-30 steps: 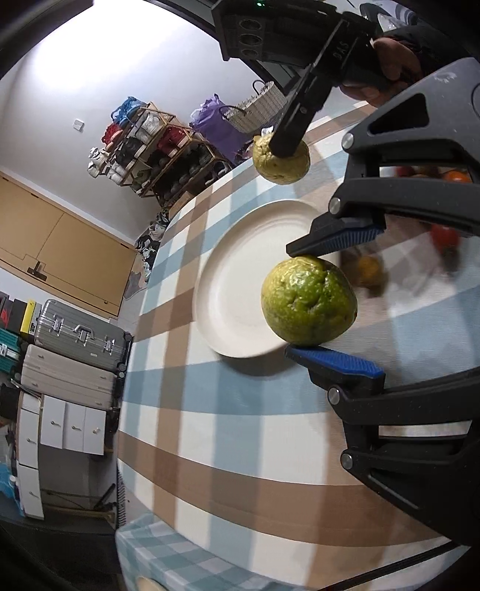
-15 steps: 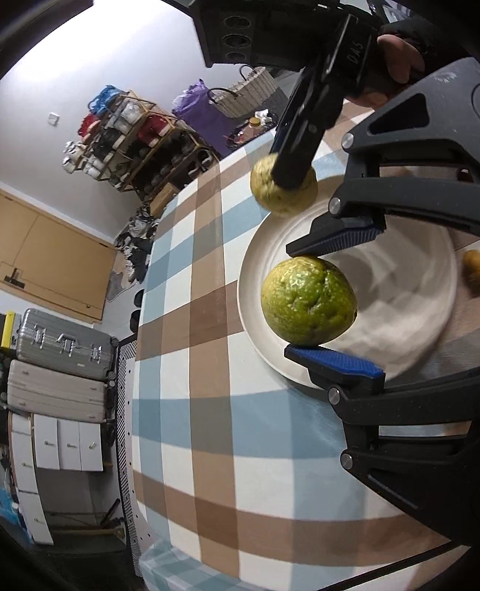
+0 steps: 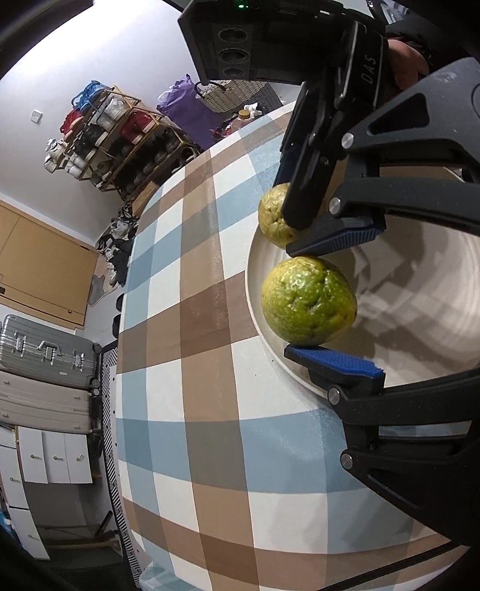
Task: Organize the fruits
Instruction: 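Carry both fruits over the white plate and open both tools to release, then raise both open tools away from the plate toward the remaining fruits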
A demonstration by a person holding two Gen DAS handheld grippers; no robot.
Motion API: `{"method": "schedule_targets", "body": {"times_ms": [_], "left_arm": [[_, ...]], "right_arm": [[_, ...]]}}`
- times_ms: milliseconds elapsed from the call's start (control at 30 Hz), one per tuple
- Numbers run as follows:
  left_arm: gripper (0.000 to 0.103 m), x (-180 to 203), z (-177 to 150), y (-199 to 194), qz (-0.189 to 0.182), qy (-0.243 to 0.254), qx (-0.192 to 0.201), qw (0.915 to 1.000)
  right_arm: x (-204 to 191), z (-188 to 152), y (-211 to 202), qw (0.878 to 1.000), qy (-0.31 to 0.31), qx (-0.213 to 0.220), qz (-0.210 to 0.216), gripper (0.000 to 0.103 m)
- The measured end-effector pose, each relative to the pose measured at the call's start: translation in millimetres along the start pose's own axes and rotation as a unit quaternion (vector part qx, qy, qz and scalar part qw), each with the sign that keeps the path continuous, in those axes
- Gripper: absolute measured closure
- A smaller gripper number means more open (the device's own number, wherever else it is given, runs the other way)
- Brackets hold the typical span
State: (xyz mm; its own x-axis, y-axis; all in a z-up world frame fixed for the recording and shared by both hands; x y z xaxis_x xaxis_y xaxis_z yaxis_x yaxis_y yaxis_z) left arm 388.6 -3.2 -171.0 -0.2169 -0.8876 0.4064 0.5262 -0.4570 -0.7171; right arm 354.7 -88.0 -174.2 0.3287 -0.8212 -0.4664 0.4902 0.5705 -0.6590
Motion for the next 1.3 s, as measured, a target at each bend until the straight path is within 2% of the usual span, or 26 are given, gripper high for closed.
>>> {"method": "schedule_targets", "body": {"times_ms": [133,267,400,467,500,533,633,800,900,967,1067,1167,1300], "left_arm": [[0.058,-3,-1,6,-0.002,-0.008,-0.009,0.9999],[0.055,1,2,-3,-0.01,-0.009,0.004,0.9999],[0.035,8,5,-23,0.003,0.001,0.028,0.9996],[0.034,13,4,-34,0.003,0.004,0.036,0.9994],[0.031,17,2,-41,0.011,0.009,0.039,0.9991],[0.028,19,1,-46,0.015,0.013,0.042,0.9989],[0.024,31,-5,-69,0.025,0.026,0.06,0.9976],[0.019,55,-15,-116,0.05,0.052,0.099,0.9924],[0.017,68,-22,-141,0.057,0.061,0.115,0.9898],[0.014,76,-29,-160,0.063,0.066,0.128,0.9876],[0.0,87,-41,-188,0.074,0.065,0.148,0.9841],[0.001,98,-56,-214,0.078,0.072,0.167,0.9802],[0.001,108,-76,-239,0.081,0.07,0.175,0.9786]], "right_arm": [[4,2,4,1.0,0.01,-0.003,-0.001,0.05],[5,4,3,1.0,0.015,0.0,-0.007,0.049],[3,10,-12,1.0,0.014,0.022,-0.008,0.043],[2,12,-24,0.999,0.018,0.034,-0.006,0.037],[2,12,-28,0.999,0.02,0.037,-0.008,0.031],[2,12,-36,0.999,0.022,0.041,-0.011,0.024],[-1,9,-60,0.998,0.014,0.062,-0.025,0.015],[-13,-1,-104,0.995,-0.005,0.087,-0.057,0.012],[-23,-9,-128,0.993,-0.013,0.104,-0.06,0.002],[-31,-15,-148,0.99,-0.018,0.125,-0.063,0.001],[-43,-25,-175,0.987,-0.019,0.147,-0.055,0.0],[-51,-36,-192,0.987,-0.008,0.156,-0.04,0.0],[-60,-54,-219,0.983,-0.018,0.177,-0.053,0.0]]}}
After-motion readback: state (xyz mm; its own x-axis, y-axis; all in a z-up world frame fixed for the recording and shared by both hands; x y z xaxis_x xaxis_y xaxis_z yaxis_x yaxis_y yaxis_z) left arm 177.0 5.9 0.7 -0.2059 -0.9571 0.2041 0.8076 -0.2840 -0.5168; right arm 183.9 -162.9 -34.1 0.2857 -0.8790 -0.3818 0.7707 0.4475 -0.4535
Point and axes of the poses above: each gripper's, at about its wrist camera, not at the fingertips, and y roughly the way its jaws point, x to its right, z to its top, the point moved 8 cm from there along y, roughly the way its jaws point, and after that the axes turned 6 degrees about -z, right-handed, at the moved point
